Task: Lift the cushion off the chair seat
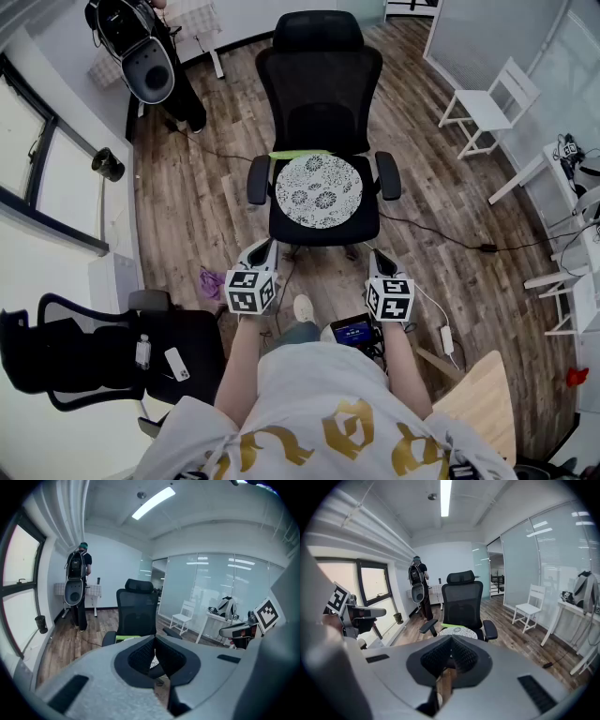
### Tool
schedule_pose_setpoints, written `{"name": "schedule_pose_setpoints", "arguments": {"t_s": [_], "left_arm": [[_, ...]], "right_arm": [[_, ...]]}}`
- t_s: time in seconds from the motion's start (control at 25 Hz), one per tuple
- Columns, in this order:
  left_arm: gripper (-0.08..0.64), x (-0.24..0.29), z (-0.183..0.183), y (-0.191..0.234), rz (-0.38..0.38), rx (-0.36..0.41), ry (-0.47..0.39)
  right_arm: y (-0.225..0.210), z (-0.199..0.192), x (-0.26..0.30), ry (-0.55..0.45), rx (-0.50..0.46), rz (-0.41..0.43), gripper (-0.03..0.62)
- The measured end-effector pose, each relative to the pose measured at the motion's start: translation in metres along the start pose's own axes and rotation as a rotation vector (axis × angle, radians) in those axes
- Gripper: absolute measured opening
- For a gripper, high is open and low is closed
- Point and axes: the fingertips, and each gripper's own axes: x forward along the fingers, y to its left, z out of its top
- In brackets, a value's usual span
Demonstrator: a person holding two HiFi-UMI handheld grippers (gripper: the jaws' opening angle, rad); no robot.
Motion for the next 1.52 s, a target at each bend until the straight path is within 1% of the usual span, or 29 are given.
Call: {"name": "schedule_pose_setpoints", "arguments": {"t_s": [0.16, 0.32, 0.48, 0.72, 0.88, 0.96, 1.08, 1.24, 1.36, 1.52], "left_arm": [[0.011, -0.003, 0.001, -0.004, 0.000, -0.003, -0.009], [0.011, -0.005, 0.004, -0.005, 0.003, 0.013, -0.012], [0.011, -0.011, 0.006, -0.002, 0.005, -0.016, -0.022], [0.011, -0.016, 0.002, 0.001, 0.013, -0.023, -0.008], [0.011, -0.017, 0.005, -0.003, 0.001, -0.011, -0.008], [0.011, -0.014, 0.006, -0.002, 0.002, -0.005, -0.004], [0.011, -0.005, 0.008, 0.001, 0.011, -0.002, -0.005], [0.010, 0.013, 0.015, 0.008, 0.018, 0.000, -0.006], [0.010, 0.034, 0.019, 0.018, 0.017, -0.009, 0.000], [0.011, 0.075, 0.024, 0.031, 0.006, -0.014, 0.021]], "right_arm": [[-0.001, 0.000, -0.006, -0.008, 0.005, 0.003, 0.011], [-0.004, 0.002, -0.009, -0.015, 0.006, -0.007, 0.011], [-0.005, 0.003, -0.013, -0.020, 0.008, -0.010, 0.011], [0.004, -0.001, -0.015, -0.039, 0.050, 0.049, 0.011], [0.005, -0.005, -0.014, -0.028, 0.022, 0.048, 0.012], [0.005, -0.007, -0.011, -0.023, 0.022, 0.055, 0.012], [-0.003, -0.007, -0.003, -0.018, 0.028, 0.058, 0.012], [-0.023, 0.000, 0.013, -0.023, 0.049, 0.020, 0.012], [-0.032, 0.001, 0.032, 0.010, 0.054, 0.013, 0.011], [-0.046, 0.002, 0.065, 0.064, 0.059, -0.001, 0.012]]}}
